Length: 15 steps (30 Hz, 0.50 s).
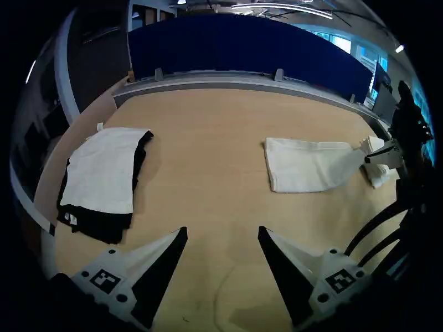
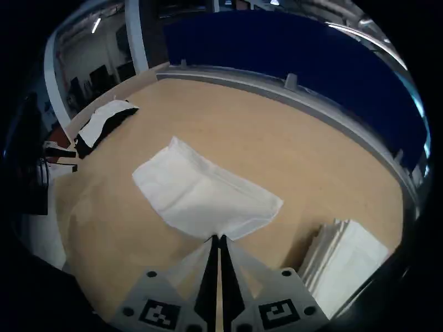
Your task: Fold towel
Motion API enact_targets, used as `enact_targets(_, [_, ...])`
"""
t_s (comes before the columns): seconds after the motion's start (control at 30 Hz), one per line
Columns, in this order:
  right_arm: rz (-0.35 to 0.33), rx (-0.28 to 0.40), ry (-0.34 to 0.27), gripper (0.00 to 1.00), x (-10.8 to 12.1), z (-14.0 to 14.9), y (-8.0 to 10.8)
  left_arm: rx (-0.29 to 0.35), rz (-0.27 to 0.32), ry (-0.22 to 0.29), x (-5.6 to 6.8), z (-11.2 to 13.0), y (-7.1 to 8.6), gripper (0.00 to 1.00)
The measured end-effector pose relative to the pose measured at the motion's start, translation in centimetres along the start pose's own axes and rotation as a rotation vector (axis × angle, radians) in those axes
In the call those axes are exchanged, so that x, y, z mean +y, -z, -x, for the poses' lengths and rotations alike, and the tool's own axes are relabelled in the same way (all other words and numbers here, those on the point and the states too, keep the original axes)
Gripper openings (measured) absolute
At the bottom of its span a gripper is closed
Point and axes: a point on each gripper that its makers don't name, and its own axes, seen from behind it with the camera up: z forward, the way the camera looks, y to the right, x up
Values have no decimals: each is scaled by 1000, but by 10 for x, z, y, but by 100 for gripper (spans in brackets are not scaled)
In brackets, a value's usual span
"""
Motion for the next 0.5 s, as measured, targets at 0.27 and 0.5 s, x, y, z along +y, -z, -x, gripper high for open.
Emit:
enact_targets(0.27, [4,12,14,2,2,-12,-1,4,1,-1,1,-2,2,95])
enact_targets(0.5, [0,35,50,2,-2,-37,-6,8,0,4,0,-2,3,95])
